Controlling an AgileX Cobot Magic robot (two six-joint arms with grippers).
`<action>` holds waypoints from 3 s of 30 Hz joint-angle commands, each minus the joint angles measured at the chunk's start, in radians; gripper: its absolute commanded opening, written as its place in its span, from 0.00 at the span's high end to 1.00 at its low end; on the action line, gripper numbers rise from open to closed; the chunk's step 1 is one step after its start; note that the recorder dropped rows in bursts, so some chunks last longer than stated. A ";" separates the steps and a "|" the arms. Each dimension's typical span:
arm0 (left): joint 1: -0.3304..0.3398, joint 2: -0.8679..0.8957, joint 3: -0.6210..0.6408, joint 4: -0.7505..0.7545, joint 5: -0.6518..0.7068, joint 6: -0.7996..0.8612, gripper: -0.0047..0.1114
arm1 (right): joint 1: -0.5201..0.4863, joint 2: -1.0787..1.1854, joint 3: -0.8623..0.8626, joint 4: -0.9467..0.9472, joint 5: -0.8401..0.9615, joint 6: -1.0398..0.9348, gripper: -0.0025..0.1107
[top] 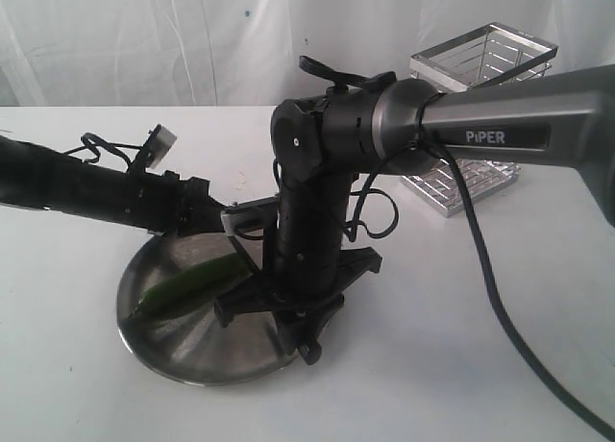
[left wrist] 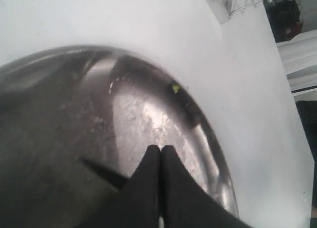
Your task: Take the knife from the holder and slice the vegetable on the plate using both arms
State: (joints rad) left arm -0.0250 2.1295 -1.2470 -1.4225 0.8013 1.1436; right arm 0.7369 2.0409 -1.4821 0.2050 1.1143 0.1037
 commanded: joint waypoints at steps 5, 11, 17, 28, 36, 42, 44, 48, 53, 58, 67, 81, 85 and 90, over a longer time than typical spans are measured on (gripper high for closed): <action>0.001 -0.006 -0.030 -0.027 0.031 0.006 0.96 | 0.000 -0.005 -0.006 0.003 -0.006 -0.013 0.98; 0.001 0.012 -0.028 0.032 0.024 0.008 0.96 | 0.000 -0.005 -0.006 0.003 -0.006 -0.013 0.98; 0.001 0.012 -0.002 0.038 -0.014 0.008 0.96 | 0.000 -0.005 -0.006 -0.001 -0.022 0.003 0.98; 0.001 0.012 0.006 -0.029 0.000 0.025 0.96 | 0.000 -0.005 -0.006 -0.054 -0.044 0.057 0.98; 0.001 0.012 0.006 -0.029 0.003 0.036 0.96 | 0.000 -0.005 -0.006 -0.052 -0.051 0.057 0.98; 0.001 0.012 0.006 -0.033 0.007 0.038 0.96 | 0.000 -0.005 -0.006 -0.052 -0.051 0.057 0.98; 0.001 0.012 0.006 -0.070 0.031 0.046 0.96 | 0.000 -0.005 -0.006 -0.044 -0.051 0.055 0.98; 0.001 0.012 0.006 -0.120 0.065 0.100 0.96 | 0.000 -0.005 -0.006 -0.037 -0.048 0.049 0.98; 0.001 0.012 0.006 -0.110 0.056 0.110 0.96 | 0.000 -0.005 -0.006 0.001 -0.049 0.014 0.98; 0.001 0.012 0.006 -0.094 0.056 0.110 0.96 | 0.000 -0.005 -0.006 0.006 -0.058 0.003 0.98; 0.001 0.012 0.006 -0.064 0.050 0.110 0.96 | 0.000 -0.005 -0.006 -0.025 -0.059 0.037 0.98; 0.001 0.062 0.029 0.044 -0.037 0.046 0.96 | 0.000 0.003 -0.006 -0.026 -0.067 0.037 0.98; 0.001 0.062 0.030 0.255 -0.106 -0.133 0.96 | 0.000 0.056 -0.006 -0.026 -0.039 0.037 0.98; 0.001 0.062 0.030 0.275 -0.101 -0.160 0.96 | 0.000 0.063 -0.006 -0.045 -0.040 0.037 0.98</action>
State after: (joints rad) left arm -0.0267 2.1630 -1.2405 -1.2885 0.7669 1.0306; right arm 0.7375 2.0906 -1.4875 0.1984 1.0792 0.1271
